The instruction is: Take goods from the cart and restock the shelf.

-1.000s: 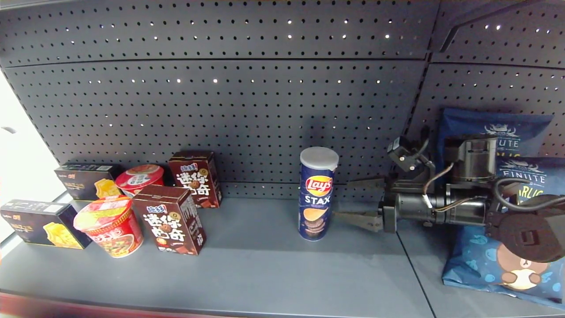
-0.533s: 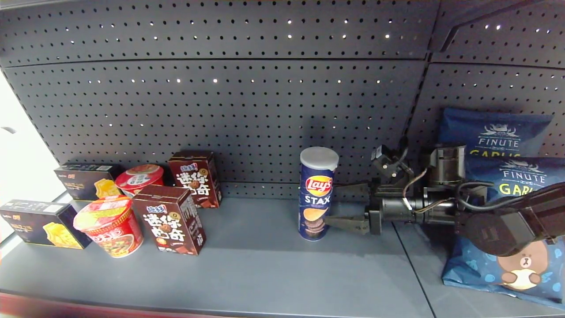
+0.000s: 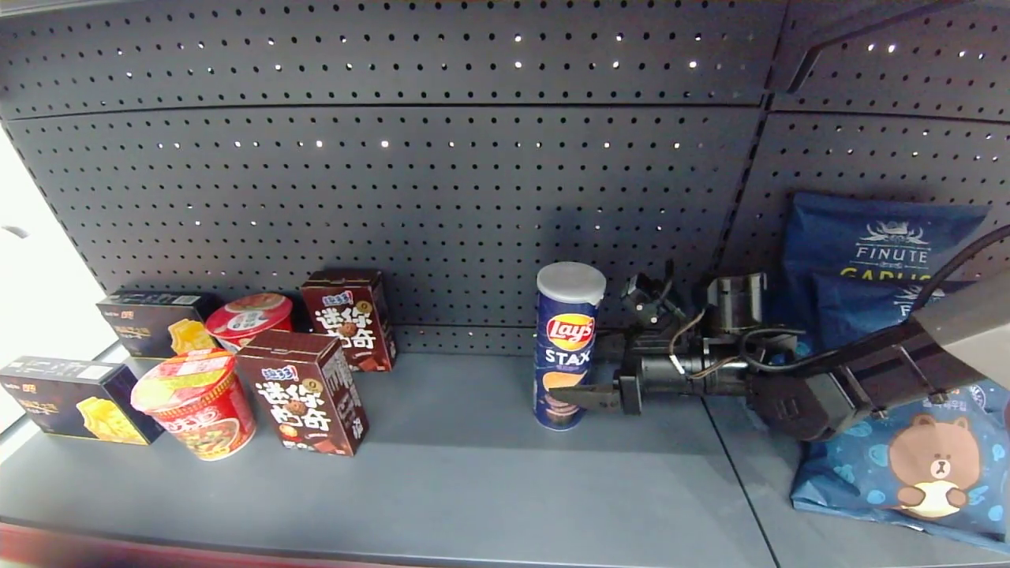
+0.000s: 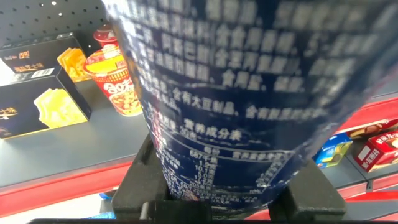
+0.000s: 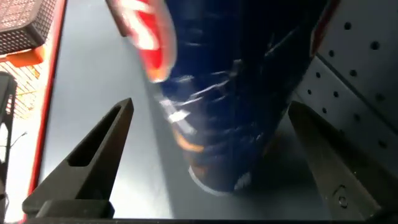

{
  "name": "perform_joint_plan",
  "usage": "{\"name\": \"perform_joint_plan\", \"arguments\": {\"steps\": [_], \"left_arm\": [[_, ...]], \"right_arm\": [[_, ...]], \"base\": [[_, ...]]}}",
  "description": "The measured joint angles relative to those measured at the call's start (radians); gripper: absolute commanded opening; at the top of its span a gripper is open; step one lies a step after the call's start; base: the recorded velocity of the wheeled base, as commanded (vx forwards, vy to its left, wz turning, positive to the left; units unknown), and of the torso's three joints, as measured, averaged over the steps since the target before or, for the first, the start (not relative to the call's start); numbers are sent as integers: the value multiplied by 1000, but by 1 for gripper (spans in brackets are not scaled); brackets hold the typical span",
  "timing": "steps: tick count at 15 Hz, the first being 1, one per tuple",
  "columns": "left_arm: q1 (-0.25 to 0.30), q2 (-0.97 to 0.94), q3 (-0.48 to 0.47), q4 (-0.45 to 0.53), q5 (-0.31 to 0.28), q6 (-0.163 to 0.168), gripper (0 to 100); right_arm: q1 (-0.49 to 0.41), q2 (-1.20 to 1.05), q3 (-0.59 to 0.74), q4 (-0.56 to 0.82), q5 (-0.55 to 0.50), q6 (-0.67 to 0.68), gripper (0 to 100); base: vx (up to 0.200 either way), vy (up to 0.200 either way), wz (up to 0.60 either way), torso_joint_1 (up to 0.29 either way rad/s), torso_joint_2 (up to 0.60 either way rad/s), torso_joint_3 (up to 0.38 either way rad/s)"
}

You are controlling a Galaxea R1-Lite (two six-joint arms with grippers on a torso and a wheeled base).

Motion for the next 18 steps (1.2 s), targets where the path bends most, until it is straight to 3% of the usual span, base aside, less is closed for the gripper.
{"name": "perform_joint_plan", "arguments": {"steps": [7, 8, 11, 18], "left_arm": [[4, 0, 1, 0, 3, 0, 0], [4, 0, 2, 1, 3, 0, 0], [5, 0, 4, 1, 5, 0, 0], [7, -19, 32, 1, 5, 0, 0]], "right_arm": [[18, 105, -72, -2, 3, 8, 100], [18, 114, -77, -6, 6, 9, 0], [22, 130, -87, -44, 29, 11, 0], [95, -11, 53, -41, -137, 77, 0]], "base": [[0, 0, 0, 0, 0, 0], [0, 0, 0, 0, 0, 0], [0, 0, 0, 0, 0, 0], [0, 0, 0, 0, 0, 0]]}}
